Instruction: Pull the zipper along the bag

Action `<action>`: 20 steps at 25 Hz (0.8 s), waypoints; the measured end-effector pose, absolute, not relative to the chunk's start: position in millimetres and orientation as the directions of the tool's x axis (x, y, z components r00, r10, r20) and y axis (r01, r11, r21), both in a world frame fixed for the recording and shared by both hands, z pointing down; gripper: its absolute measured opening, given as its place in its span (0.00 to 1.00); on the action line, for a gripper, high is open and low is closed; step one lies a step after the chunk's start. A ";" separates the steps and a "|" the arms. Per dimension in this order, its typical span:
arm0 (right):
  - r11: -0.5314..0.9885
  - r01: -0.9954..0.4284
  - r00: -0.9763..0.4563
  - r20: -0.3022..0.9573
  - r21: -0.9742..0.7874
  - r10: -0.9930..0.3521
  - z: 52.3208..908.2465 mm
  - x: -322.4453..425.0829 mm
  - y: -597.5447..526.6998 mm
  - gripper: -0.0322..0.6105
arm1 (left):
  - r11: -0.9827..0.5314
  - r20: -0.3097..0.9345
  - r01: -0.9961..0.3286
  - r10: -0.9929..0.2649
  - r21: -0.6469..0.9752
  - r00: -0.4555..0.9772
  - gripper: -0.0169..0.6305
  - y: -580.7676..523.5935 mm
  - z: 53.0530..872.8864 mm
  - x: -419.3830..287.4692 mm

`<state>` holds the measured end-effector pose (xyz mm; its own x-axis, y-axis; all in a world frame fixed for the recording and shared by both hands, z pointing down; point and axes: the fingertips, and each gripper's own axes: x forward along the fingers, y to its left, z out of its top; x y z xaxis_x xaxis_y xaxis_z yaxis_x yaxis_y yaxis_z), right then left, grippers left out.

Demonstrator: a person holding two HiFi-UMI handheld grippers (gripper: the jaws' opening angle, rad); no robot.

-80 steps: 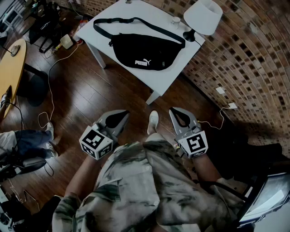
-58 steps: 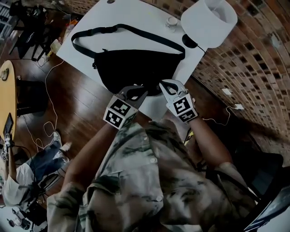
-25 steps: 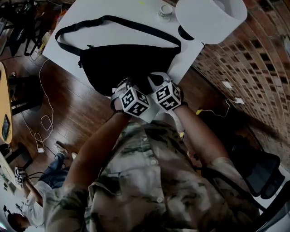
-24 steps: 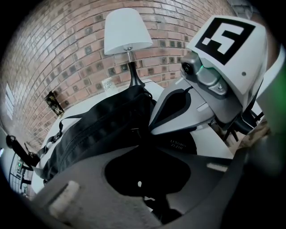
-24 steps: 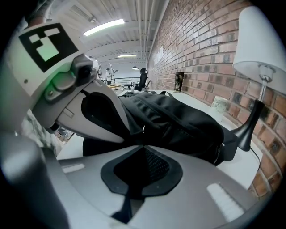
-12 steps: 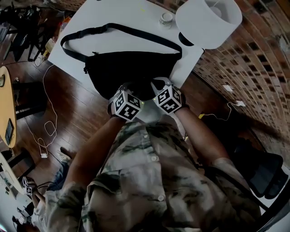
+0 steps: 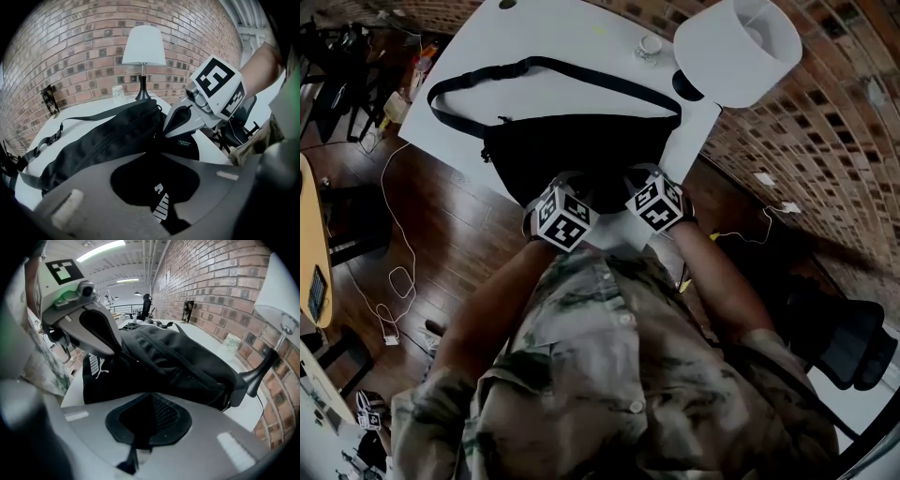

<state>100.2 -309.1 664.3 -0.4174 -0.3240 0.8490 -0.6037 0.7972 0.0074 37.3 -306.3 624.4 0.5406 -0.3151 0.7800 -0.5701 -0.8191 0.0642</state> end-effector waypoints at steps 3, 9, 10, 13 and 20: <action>0.782 -0.623 -0.389 0.861 0.016 -0.327 665.0 100.6 -309.5 0.06 | -0.831 0.770 -0.550 -0.297 0.082 0.565 0.06 -307.4 623.6 33.4; 0.744 -0.668 -0.344 0.879 0.018 -0.330 665.2 103.7 -312.0 0.06 | -0.848 0.752 -0.518 -0.268 0.113 0.603 0.06 -309.0 622.3 15.5; 0.737 -0.676 -0.336 0.881 0.022 -0.334 665.2 104.2 -312.1 0.06 | -0.850 0.749 -0.513 -0.263 0.118 0.608 0.07 -308.8 622.1 11.8; 0.715 -0.699 -0.313 0.885 0.032 -0.345 665.5 105.4 -312.6 0.06 | -0.854 0.740 -0.504 -0.255 0.129 0.622 0.07 -308.7 620.5 0.6; 0.680 -0.731 -0.252 0.904 0.056 -0.345 664.6 107.2 -313.3 0.06 | -0.862 0.716 -0.483 -0.241 0.152 0.655 0.07 -310.0 615.5 -21.0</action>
<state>107.2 -313.3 664.6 -0.2520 -0.3449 0.9042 -0.7311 0.6800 0.0557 -21.0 -310.0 615.5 0.6550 -0.2410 0.7162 -0.4830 -0.8624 0.1515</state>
